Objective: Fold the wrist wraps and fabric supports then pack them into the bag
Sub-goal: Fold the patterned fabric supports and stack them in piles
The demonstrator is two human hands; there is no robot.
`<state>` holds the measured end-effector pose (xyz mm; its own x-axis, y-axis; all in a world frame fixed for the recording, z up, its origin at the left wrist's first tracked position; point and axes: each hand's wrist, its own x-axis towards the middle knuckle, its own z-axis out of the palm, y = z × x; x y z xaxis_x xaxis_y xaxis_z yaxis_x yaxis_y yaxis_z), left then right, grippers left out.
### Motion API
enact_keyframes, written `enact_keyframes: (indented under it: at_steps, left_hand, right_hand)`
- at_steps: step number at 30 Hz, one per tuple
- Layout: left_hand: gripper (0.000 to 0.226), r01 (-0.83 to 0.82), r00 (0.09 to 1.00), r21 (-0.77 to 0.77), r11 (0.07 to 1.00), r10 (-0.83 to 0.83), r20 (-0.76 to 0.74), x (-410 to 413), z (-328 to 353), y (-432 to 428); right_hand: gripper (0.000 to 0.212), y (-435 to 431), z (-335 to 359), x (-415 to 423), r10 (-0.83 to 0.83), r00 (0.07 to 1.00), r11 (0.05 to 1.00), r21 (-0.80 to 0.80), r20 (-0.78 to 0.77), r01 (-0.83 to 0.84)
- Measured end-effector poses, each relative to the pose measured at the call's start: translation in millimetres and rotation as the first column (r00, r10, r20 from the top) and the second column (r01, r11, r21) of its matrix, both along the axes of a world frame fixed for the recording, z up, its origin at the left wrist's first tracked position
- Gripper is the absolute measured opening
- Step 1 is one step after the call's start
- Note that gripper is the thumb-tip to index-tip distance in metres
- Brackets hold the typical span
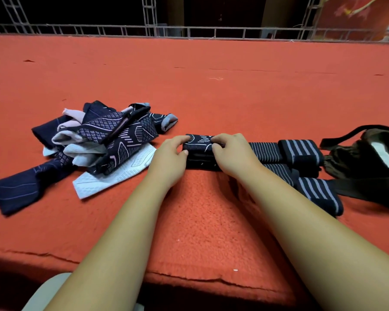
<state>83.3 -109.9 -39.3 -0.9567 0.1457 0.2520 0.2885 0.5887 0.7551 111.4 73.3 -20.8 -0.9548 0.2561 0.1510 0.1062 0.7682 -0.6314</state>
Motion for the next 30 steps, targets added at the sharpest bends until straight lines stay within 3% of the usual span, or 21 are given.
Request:
enact_keyframes:
  at_steps: [6,14,19,24,30]
  left_hand:
    - [0.033,-0.101,0.994,0.172,0.98,0.093,0.051,21,20,-15]
    - [0.027,-0.118,0.99,0.199,0.973,0.099,0.101,33,42,-55]
    - [0.026,-0.168,0.986,0.082,0.982,0.167,0.02,35,55,-85]
    - [0.039,-0.3,0.951,-0.123,0.946,0.286,-0.121,22,66,-114]
    - [0.04,-0.485,0.874,-0.481,0.73,0.378,-0.307,14,66,-140]
  right_hand:
    - [0.031,-6,21,19,-0.014,0.995,0.999,-0.037,-0.095,0.01]
    - [0.031,-44,50,33,0.034,0.993,0.999,-0.035,-0.111,-0.038]
    - [0.031,-78,52,39,0.17,0.983,0.985,0.001,-0.076,-0.17]
    - [0.028,-109,50,38,0.285,0.957,0.958,0.031,-0.056,-0.284]
    - [0.029,-128,51,31,0.363,0.931,0.932,0.013,-0.037,-0.363]
